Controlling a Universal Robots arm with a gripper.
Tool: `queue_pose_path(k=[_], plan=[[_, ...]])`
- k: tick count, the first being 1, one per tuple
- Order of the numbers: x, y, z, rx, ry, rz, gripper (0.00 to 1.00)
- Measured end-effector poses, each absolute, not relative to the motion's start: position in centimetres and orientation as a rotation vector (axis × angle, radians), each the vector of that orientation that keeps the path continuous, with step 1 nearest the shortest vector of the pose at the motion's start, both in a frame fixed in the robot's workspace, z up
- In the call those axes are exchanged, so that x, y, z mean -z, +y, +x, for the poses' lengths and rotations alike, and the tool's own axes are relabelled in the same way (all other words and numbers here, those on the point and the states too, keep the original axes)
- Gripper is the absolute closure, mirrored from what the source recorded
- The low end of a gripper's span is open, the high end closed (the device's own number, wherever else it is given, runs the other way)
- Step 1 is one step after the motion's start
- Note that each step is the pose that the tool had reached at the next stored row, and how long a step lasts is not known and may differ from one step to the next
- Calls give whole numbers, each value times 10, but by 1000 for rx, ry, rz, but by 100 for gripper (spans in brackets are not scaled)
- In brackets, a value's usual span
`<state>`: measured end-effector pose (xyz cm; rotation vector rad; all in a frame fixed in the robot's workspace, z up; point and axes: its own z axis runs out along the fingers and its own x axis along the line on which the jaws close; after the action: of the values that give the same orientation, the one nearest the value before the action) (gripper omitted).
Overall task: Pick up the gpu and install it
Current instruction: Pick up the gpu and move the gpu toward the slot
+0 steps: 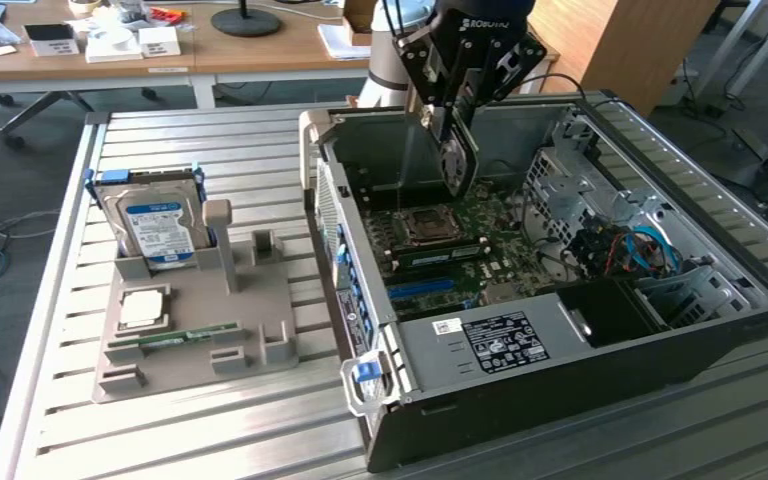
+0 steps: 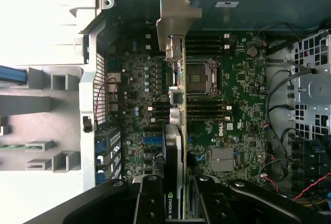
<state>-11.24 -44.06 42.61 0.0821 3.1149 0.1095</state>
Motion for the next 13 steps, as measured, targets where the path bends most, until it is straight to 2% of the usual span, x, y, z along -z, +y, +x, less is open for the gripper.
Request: queue_pose_path(k=[13], plan=[[-426,-440,-99,-110,3115,82,73]])
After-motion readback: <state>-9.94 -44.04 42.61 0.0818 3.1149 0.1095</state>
